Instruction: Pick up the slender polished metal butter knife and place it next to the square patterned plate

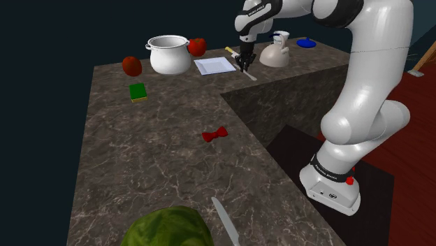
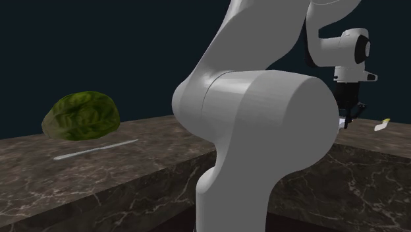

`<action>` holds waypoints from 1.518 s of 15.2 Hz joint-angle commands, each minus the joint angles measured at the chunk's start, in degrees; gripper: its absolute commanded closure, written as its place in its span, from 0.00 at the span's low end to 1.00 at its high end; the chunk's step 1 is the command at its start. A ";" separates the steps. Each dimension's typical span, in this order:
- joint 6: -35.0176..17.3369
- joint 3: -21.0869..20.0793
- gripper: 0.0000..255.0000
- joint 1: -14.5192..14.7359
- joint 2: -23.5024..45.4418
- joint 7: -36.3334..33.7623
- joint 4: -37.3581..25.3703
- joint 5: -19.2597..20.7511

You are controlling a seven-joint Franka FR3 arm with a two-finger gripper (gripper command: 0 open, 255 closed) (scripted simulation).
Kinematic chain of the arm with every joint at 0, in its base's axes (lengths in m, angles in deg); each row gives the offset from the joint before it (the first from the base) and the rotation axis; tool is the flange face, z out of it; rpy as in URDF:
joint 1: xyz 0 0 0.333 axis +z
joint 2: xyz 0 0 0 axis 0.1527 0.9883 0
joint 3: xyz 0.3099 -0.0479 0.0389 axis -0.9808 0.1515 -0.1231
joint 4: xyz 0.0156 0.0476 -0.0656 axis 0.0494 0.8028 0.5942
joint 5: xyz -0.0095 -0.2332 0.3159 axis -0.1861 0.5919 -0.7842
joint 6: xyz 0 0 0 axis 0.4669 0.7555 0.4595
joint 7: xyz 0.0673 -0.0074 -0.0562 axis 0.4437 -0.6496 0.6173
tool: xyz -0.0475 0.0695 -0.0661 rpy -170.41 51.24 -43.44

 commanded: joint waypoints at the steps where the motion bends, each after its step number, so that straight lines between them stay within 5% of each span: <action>1: -1.37 0.06 1.00 -0.03 0.54 0.00 0.81 0.09; 9: -1.85 0.08 1.00 -0.02 0.78 -0.02 1.05 0.13; 10: -1.85 0.08 0.00 -0.02 0.78 -0.02 1.05 0.13; 23: 4.38 -0.11 0.00 -0.11 -1.77 0.25 -2.65 -0.30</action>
